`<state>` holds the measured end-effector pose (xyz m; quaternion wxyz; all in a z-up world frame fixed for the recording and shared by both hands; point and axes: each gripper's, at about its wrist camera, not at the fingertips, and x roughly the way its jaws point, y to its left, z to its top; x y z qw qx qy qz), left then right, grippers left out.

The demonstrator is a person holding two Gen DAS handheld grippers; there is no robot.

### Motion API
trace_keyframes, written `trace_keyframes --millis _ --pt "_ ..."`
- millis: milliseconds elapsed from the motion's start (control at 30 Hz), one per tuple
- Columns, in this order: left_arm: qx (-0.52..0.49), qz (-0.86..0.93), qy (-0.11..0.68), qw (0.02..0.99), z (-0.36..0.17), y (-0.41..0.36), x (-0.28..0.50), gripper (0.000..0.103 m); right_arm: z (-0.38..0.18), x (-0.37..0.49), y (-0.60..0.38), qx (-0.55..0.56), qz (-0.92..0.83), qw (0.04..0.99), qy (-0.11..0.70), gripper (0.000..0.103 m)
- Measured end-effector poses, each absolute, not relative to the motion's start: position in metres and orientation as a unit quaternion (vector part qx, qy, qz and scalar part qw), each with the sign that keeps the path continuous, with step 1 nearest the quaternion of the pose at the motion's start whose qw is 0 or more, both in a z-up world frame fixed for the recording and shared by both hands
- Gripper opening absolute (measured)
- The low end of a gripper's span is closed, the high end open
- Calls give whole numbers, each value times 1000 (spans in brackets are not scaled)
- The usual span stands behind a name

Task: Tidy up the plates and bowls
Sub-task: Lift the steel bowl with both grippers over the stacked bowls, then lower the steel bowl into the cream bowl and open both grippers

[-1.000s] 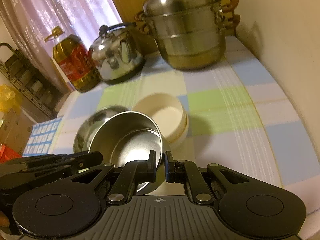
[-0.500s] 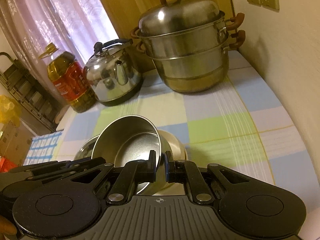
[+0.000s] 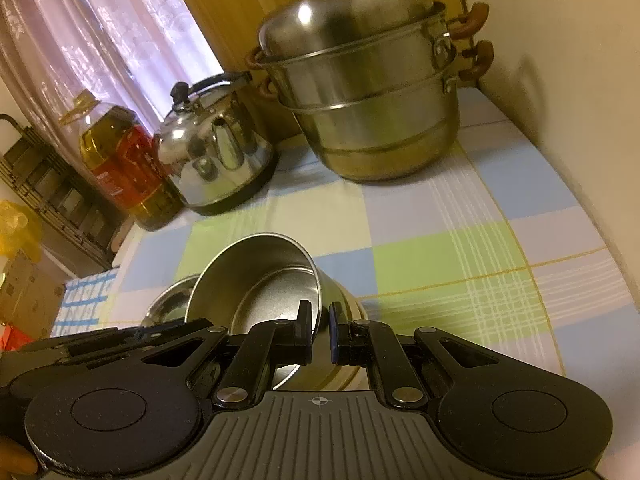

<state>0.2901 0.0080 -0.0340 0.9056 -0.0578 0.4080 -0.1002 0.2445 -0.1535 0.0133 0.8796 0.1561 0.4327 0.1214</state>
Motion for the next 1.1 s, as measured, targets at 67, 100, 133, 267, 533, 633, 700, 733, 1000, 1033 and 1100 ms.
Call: trace_keyframes --millis 67,100,133,267,533,633,700,733,1000,1033,1100 --pt "-56 -99 410 905 -36 7 291 8 9 246 -154 159 122 877 436 8" --pt "-56 -98 411 904 -37 7 292 8 7 247 -155 161 122 876 438 8" --pt "-57 -97 413 904 -39 7 292 8 5 247 -155 162 122 875 440 8" --pt "-57 -94 419 901 -45 6 294 8 0 250 -156 162 123 872 446 8" --pt "-56 -89 428 898 -54 6 296 8 -13 253 -157 162 124 868 453 8" --pt "-51 -86 428 898 -57 4 296 8 -16 253 -157 163 125 868 452 8" --pt "-50 -83 429 898 -58 3 297 8 -17 253 -157 165 126 868 452 9" --pt "-51 -83 429 898 -58 3 297 8 -17 253 -157 166 125 868 452 9" --pt "-46 -84 421 902 -57 0 294 9 -18 253 -159 174 118 867 452 9" --pt "-48 -84 421 902 -56 1 293 9 -17 252 -160 174 117 868 451 9" --pt "-49 -83 419 903 -55 2 292 9 -16 250 -161 173 117 870 447 9"
